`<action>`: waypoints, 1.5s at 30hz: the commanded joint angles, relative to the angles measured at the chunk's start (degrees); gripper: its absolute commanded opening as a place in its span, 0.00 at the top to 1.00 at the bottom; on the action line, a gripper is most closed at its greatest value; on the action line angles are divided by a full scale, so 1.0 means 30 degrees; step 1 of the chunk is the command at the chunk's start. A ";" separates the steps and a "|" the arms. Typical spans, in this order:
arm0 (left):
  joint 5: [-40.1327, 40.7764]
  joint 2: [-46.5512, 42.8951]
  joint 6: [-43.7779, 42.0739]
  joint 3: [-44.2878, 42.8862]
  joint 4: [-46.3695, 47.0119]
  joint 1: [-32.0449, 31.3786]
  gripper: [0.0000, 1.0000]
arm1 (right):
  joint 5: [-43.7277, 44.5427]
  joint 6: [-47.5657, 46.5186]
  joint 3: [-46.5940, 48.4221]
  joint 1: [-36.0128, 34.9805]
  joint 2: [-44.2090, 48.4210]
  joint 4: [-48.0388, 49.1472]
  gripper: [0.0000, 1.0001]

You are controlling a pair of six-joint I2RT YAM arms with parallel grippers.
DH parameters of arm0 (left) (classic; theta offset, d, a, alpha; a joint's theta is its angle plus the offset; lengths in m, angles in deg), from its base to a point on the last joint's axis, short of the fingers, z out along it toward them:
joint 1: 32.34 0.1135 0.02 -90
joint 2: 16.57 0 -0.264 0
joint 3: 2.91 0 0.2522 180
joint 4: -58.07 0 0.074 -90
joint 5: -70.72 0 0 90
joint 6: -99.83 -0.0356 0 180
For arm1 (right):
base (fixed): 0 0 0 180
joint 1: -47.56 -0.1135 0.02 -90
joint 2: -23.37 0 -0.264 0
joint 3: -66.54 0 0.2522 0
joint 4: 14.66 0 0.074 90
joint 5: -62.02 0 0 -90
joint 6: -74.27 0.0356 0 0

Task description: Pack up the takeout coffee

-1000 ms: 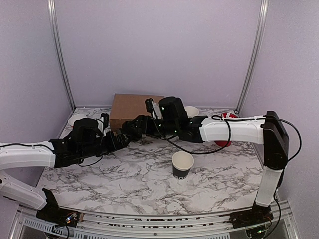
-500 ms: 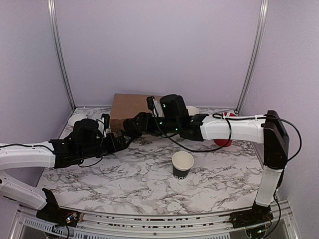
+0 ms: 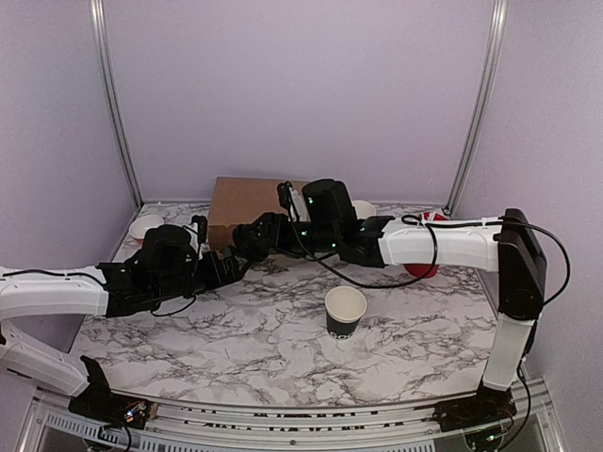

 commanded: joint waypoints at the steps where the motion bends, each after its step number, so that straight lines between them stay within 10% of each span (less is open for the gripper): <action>1: 0.0482 0.0415 0.0132 -0.0602 -0.0306 0.0193 0.01 | 0.0011 -0.0156 -0.0262 -0.0331 0.0455 0.0517 0.39; 22: -0.0703 0.0211 0.0760 0.0278 0.0018 0.2269 0.01 | -0.0031 -0.0708 -0.2319 -0.0576 0.1686 0.0325 0.39; 45: -0.2379 0.0630 -0.1083 -0.1068 -0.1069 0.0588 0.01 | 0.8808 -0.6040 -0.5602 -0.1363 0.8754 -1.2032 0.38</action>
